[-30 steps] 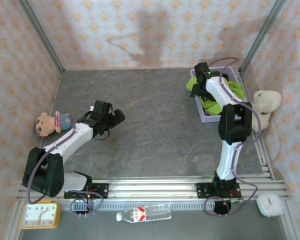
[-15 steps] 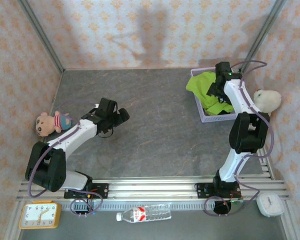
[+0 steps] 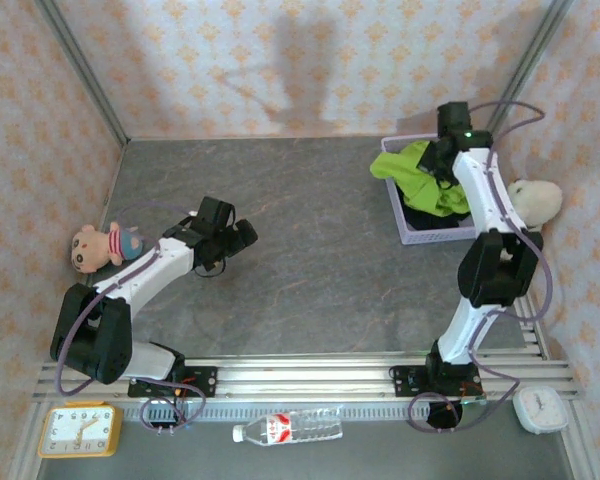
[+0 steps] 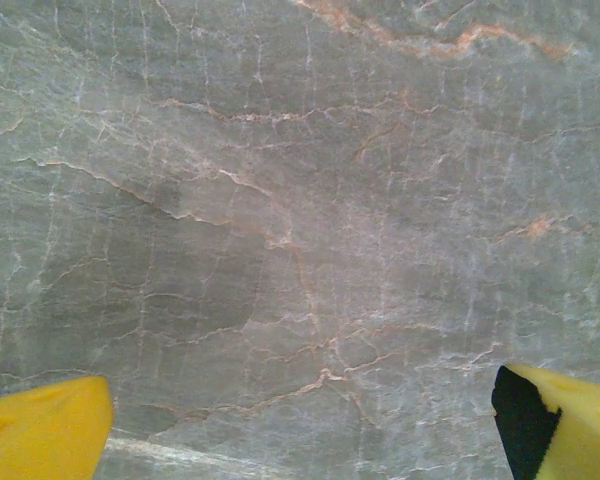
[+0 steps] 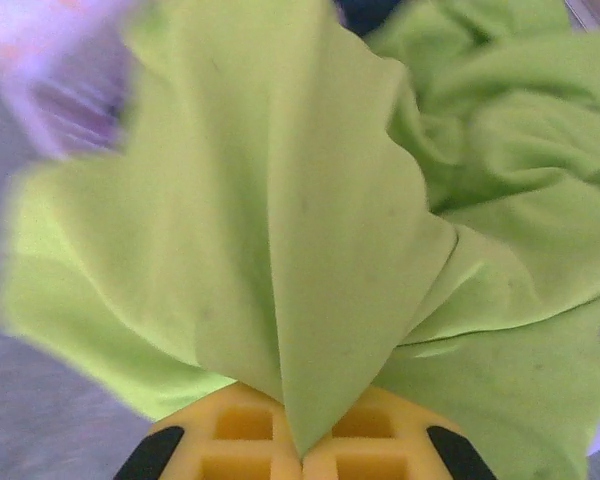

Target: Fold and stack the mixed laundry pile

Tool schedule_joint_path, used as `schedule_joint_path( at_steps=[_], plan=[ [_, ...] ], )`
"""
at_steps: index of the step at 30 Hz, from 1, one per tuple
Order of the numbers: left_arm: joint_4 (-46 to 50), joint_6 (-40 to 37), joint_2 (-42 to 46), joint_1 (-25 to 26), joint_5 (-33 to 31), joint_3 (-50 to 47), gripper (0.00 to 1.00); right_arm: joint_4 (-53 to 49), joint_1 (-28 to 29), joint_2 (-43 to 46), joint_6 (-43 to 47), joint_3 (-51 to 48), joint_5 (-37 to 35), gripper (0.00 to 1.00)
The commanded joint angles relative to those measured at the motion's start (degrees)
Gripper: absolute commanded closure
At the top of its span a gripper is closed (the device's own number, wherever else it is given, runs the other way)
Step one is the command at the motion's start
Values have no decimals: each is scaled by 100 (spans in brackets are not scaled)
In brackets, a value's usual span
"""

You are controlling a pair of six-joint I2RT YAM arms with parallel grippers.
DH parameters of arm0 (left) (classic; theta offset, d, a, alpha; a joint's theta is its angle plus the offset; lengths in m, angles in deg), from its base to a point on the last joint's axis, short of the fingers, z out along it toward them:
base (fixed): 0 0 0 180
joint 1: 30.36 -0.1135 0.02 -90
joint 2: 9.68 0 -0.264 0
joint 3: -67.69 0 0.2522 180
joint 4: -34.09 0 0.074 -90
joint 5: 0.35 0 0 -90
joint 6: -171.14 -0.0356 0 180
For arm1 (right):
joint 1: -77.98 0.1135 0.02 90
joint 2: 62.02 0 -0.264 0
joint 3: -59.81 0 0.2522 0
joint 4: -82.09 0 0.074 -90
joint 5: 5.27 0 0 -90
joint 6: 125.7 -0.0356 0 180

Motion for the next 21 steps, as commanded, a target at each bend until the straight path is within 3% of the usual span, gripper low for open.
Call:
schedule_joint_path(
  at_steps=[1,7,11,17,18,20,21],
  plan=[
    [-69,272,82,5,-71,247,1,525,29,852,-134,780,1026,100],
    [-41,324,-172,-55,-11,724,1,934,581,901,-750,2182,2580,100],
    [439,264,-166,-258,-275,1065,1,1084,1176,796,-1137,2664,2978,100],
    [757,422,398,-944,-389,855,1,1518,1564,935,-1857,1146,2597,97],
    [799,399,523,-989,-455,808,1,1691,1572,942,-1913,736,2563,82],
    [931,294,785,-998,-561,723,0,1917,1592,832,-2016,48,2464,35],
    [980,247,861,-998,-526,701,0,1824,1594,706,-1977,-64,2477,26]
  ],
)
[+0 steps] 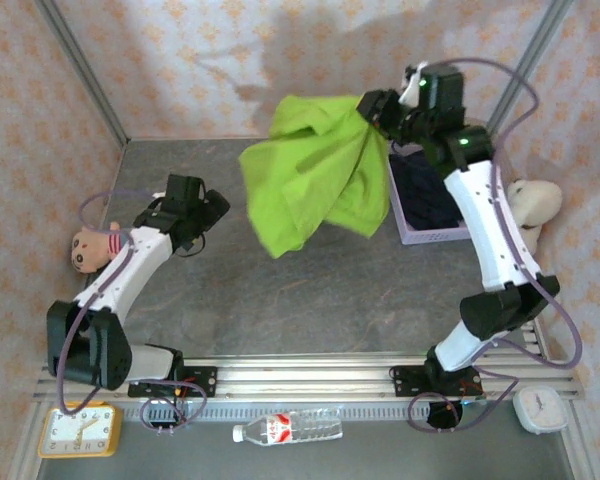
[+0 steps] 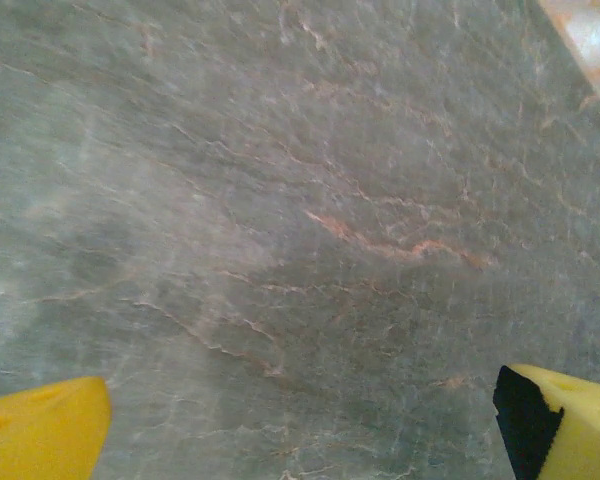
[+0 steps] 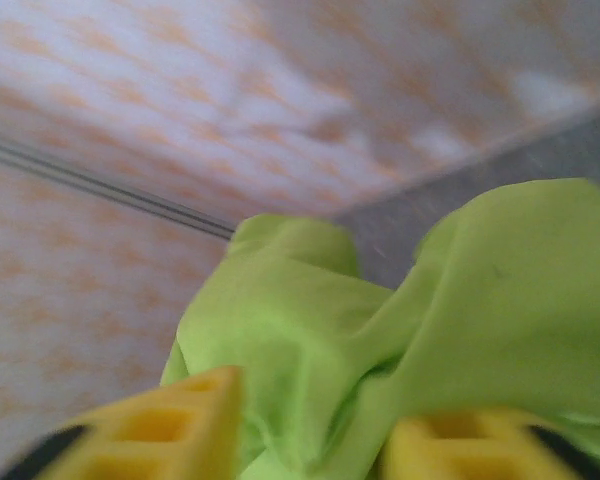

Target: Fold and stack the mixed laundry pile

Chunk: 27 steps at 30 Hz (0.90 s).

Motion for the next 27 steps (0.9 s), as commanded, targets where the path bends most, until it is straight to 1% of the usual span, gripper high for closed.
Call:
schedule_joint_path(
  at_steps=[1,3,5,8,11,15,18,21,24,26,27],
  plan=[
    [434,-110,450,33,-101,-112,0,28,18,-426,-164,-457,-132,20],
    [437,-179,529,71,194,-183,0,-360,29,-656,30,-467,-202,16],
    [394,-226,551,212,380,-281,0,-589,78,-694,232,-617,-480,15],
    [419,-380,458,617,459,-374,1,-705,89,-556,382,-1094,-634,15],
    [594,-597,283,1008,516,-431,1,-755,116,-294,513,-1780,-805,15],
    [877,-869,112,1425,462,-673,2,-835,168,26,643,-2808,-989,18],
    [822,-830,32,1558,487,-953,2,-724,234,188,576,-3549,-975,20],
    [544,-735,-140,1643,498,-1121,4,-559,348,312,482,-4111,-1034,20],
    [479,-783,-540,1696,352,-1034,12,-216,463,360,369,-4576,-1047,19],
    [455,-828,-885,1702,333,-920,22,110,480,267,245,-4811,-934,18],
    [440,-834,-1054,1699,355,-846,29,299,482,199,151,-4910,-850,19]
  ],
)
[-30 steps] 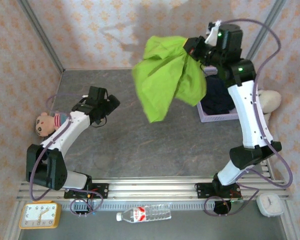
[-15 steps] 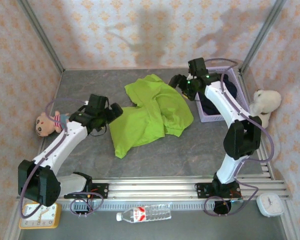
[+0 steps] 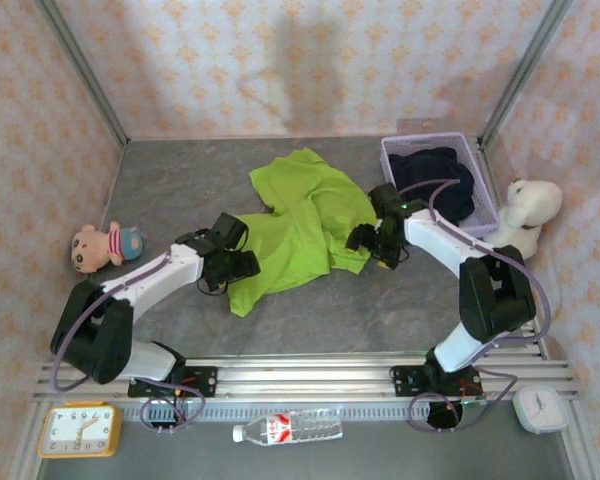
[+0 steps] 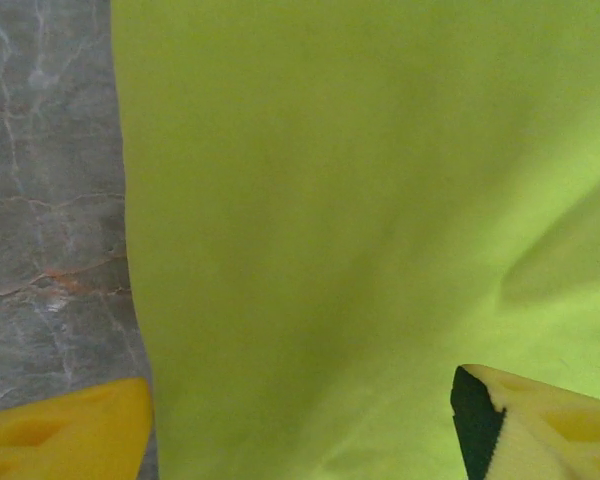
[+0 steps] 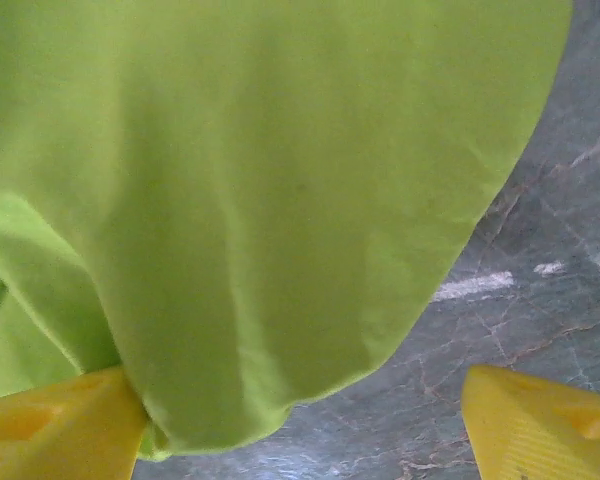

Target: Fold and stack the mixed laundry pile

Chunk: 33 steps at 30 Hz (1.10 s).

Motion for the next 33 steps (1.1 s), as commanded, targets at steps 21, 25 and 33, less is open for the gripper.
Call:
schedule_joint_path(
  at_steps=[21,25,33],
  plan=[
    [-844,2125,-609,-2488,441,2210,100,-189,23,132,108,29,-1226,100],
    [-945,2213,-1279,-2710,683,2381,81,-116,25,175,100,-51,-1203,100],
    [324,200,-798,-2068,-30,2880,26,-68,30,298,307,-73,-1135,100]
  ],
)
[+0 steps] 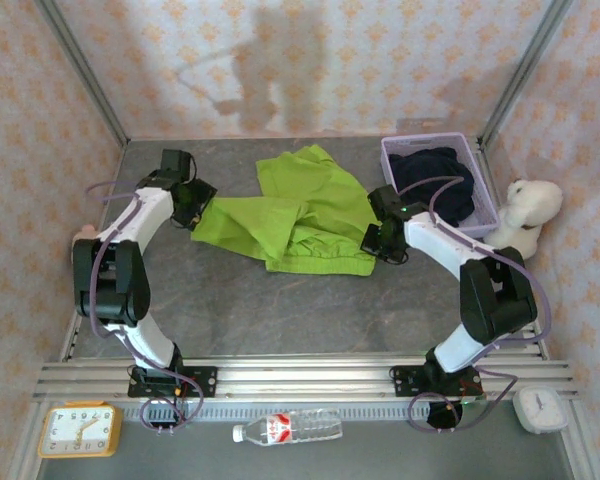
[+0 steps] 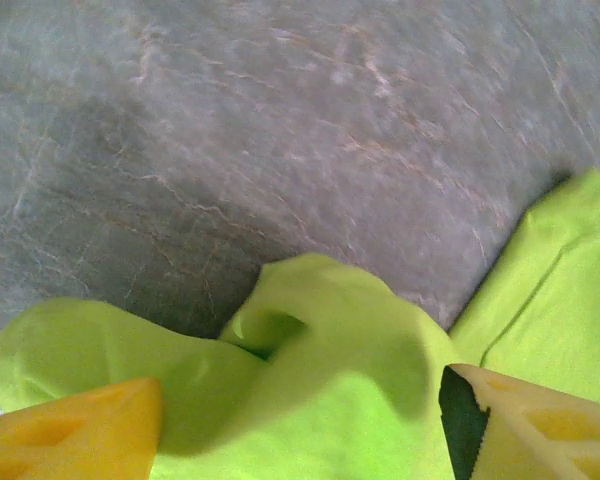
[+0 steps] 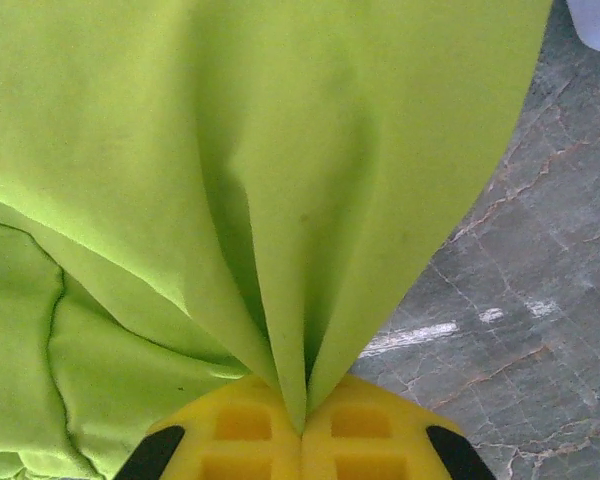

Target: Fold and stack the mixed laundry pile

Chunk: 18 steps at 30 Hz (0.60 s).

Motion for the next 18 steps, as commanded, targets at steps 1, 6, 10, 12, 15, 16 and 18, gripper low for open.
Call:
schedule_joint_path(
  at_steps=[1,6,10,12,15,16,18],
  plan=[
    [629,-1260,794,536,-477,202,26,-119,17,234,211,-74,-96,99],
    [604,-1576,1364,1647,-403,-657,16,-153,17,269,294,-101,-81,97],
    [-6,-1422,1283,2439,-455,-1091,5,-170,14,220,269,-136,-91,97],
    [111,-1521,963,2764,-727,-920,5,-167,20,195,240,-136,-78,98],
    [239,-1729,429,3106,-1001,-617,7,-136,14,182,199,-135,-39,98],
    [210,-1801,290,3190,-994,-527,7,-114,16,182,172,-138,-25,98],
    [167,-1916,-43,3367,-985,-329,10,-88,19,187,143,-158,3,98]
  ],
)
